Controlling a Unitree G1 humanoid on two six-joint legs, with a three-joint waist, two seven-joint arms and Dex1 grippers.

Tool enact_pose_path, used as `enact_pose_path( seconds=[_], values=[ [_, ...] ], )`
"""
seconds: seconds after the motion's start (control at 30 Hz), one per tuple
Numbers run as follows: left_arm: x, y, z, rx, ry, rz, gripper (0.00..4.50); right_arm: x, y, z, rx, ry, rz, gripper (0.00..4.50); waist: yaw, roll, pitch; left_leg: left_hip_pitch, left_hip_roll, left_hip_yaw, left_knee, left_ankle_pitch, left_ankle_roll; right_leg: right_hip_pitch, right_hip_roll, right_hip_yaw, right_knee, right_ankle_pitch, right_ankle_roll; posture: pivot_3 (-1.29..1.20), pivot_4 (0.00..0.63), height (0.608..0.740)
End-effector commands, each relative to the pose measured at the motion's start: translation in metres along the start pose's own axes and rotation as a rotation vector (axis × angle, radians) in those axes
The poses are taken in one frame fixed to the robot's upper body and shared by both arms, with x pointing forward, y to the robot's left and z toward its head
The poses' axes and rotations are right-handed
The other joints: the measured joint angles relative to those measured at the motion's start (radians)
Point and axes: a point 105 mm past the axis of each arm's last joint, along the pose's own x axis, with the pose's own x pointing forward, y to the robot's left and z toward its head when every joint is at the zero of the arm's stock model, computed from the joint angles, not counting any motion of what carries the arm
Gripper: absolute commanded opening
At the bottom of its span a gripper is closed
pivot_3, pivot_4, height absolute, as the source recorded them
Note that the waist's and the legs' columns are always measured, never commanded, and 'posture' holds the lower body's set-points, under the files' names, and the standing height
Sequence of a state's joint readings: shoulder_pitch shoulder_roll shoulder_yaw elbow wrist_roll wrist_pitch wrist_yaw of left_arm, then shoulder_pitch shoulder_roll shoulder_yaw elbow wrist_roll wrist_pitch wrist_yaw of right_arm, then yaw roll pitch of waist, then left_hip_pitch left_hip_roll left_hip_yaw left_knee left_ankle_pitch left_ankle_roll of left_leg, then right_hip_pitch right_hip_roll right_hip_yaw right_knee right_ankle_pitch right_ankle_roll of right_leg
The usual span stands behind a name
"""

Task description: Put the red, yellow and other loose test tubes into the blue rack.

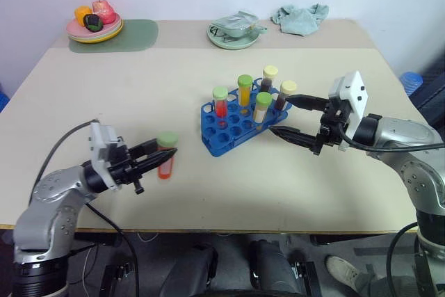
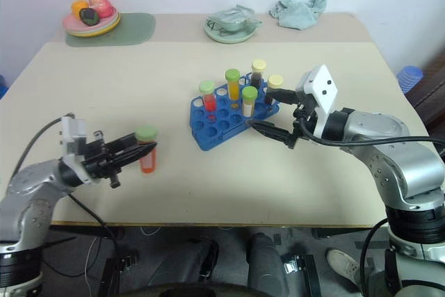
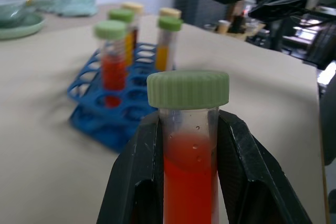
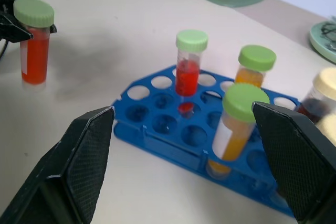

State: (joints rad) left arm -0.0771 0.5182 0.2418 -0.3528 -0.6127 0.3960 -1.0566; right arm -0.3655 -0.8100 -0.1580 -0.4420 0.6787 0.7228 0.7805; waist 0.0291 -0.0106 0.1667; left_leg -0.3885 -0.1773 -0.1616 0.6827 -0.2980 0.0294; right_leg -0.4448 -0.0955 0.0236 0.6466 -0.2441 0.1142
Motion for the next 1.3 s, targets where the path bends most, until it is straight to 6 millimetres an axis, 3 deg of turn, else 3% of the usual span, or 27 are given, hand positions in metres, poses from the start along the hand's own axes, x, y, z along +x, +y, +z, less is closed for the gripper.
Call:
enact_pose_path(
  seconds=[0.03,0.23,0.4,0.7,0.97,1.13,1.3],
  values=[
    [0.017,0.000,0.007,0.072,-0.039,-0.018,0.76,-0.011,0.001,0.014,-0.051,-0.016,-0.029,4.32,0.002,0.000,0.000,0.000,0.000,0.000,0.000,0.000,0.000,0.000,0.000,0.000,0.000,0.000,0.000,0.00,0.150,0.740],
    [0.050,-0.005,0.004,0.137,-0.061,-0.074,0.76,-0.021,0.002,0.013,-0.051,-0.003,-0.070,4.32,0.011,0.000,0.000,0.000,0.000,0.000,0.000,0.000,0.000,0.000,0.000,0.000,0.000,0.000,0.000,0.00,0.150,0.740],
    [0.081,0.004,0.003,0.202,-0.059,-0.031,0.76,-0.024,0.005,0.012,-0.042,-0.007,-0.099,4.32,0.012,0.000,0.000,0.000,0.000,0.000,0.000,0.000,0.000,0.000,0.000,0.000,-0.001,0.000,0.000,0.00,0.150,0.740],
    [0.125,0.024,0.020,0.106,-0.043,0.034,0.76,-0.037,0.014,0.007,-0.028,0.015,-0.128,4.32,0.026,0.000,0.000,0.000,0.000,0.000,0.001,0.000,0.001,0.002,0.000,0.000,-0.001,0.001,0.001,0.00,0.150,0.740],
    [0.133,0.011,0.047,0.097,-0.088,-0.078,0.76,-0.044,0.022,0.004,-0.022,0.032,-0.137,4.32,0.020,0.000,0.000,0.000,0.000,0.000,0.000,-0.001,0.001,0.000,0.000,0.000,-0.001,0.001,0.002,0.00,0.150,0.740],
    [0.133,0.009,0.047,0.098,-0.068,-0.102,0.76,-0.042,0.026,0.003,-0.013,0.033,-0.129,4.32,0.010,0.000,0.000,0.001,0.000,0.000,0.000,0.000,0.001,0.001,0.000,0.000,0.000,0.001,0.002,0.00,0.150,0.740],
    [0.150,0.014,0.045,0.116,-0.017,-0.059,0.76,-0.045,0.032,-0.007,-0.006,0.100,-0.108,4.32,0.015,0.000,0.000,0.001,0.000,0.000,0.000,0.000,0.001,0.001,0.000,0.000,-0.001,0.001,0.002,0.00,0.150,0.740]
  ],
)
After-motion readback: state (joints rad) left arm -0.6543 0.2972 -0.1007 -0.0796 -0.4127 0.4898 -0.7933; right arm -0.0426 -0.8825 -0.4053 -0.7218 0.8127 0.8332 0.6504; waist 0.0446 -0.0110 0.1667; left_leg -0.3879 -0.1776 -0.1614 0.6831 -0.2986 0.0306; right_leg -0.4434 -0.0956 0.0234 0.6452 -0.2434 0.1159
